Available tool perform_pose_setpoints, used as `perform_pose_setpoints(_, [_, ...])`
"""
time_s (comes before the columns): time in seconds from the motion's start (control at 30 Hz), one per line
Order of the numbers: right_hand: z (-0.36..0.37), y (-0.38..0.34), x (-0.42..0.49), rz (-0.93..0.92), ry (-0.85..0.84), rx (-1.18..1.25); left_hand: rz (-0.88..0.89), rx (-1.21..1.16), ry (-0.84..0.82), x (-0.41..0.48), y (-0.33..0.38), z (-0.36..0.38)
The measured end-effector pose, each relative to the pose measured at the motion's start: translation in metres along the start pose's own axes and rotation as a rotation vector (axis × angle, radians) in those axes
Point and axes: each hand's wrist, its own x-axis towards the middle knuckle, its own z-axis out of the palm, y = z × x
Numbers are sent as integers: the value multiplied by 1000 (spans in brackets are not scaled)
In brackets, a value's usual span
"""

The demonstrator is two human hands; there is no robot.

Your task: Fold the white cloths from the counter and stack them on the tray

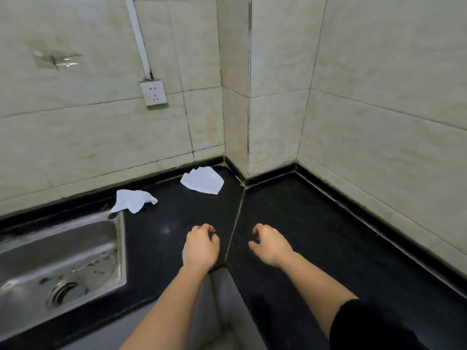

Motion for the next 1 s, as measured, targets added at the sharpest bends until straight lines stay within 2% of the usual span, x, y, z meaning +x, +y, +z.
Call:
perform_pose_setpoints(0.23, [7,-36,147,1,-17,37,-87,-43,-12,146,-46,16])
perform_pose_setpoints(0.6, [51,-58,361,210,-116,170,-113,-36,-103,375,-102,48])
perform_pose_setpoints(0.8, [76,-50,436,290,-83,215,-122,-45,-46,454,-121,71])
perform_pose_setpoints(1.0, [101,-53,481,394,81,286,-502,27,-153,503,-131,90])
